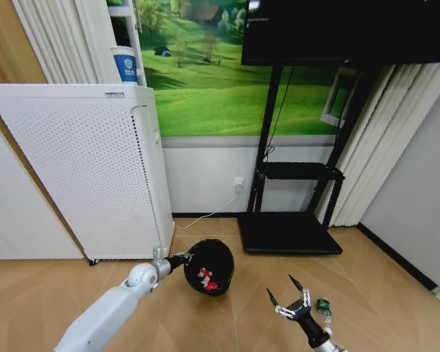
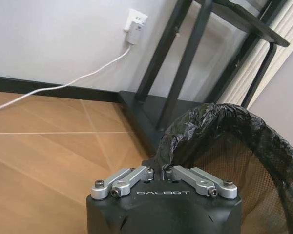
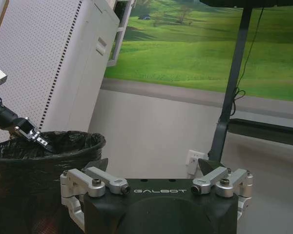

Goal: Pick up the trash bin and place the garbage on the floor into it.

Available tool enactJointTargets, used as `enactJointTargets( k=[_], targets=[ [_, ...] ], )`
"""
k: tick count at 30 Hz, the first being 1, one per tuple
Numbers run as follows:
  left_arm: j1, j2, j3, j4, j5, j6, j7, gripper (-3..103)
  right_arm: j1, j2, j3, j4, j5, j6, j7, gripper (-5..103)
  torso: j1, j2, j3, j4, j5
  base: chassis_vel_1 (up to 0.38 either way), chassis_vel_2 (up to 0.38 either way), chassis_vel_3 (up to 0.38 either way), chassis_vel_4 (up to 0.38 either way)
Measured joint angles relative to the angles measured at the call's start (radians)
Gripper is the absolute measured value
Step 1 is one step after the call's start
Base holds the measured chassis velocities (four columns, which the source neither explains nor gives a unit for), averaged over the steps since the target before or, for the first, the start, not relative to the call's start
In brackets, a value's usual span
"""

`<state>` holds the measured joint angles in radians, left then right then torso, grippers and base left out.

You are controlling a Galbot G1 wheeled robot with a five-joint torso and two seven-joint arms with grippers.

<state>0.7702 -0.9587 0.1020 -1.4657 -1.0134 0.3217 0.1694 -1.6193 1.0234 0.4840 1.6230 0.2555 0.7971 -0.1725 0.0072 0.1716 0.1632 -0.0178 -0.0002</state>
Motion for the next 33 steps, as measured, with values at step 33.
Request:
enactJointTargets(
  k=[33],
  targets=[
    [0.469, 0.026, -0.515, -0.170, 0.067, -0.023, 0.078, 4, 0.218, 0.033, -0.078, -0.367, -0.126, -0.536, 0.346, 96, 0.000, 0.000, 0.000, 0.0000, 0.0000, -0.028, -0.029, 0.030, 0.026]
  ],
)
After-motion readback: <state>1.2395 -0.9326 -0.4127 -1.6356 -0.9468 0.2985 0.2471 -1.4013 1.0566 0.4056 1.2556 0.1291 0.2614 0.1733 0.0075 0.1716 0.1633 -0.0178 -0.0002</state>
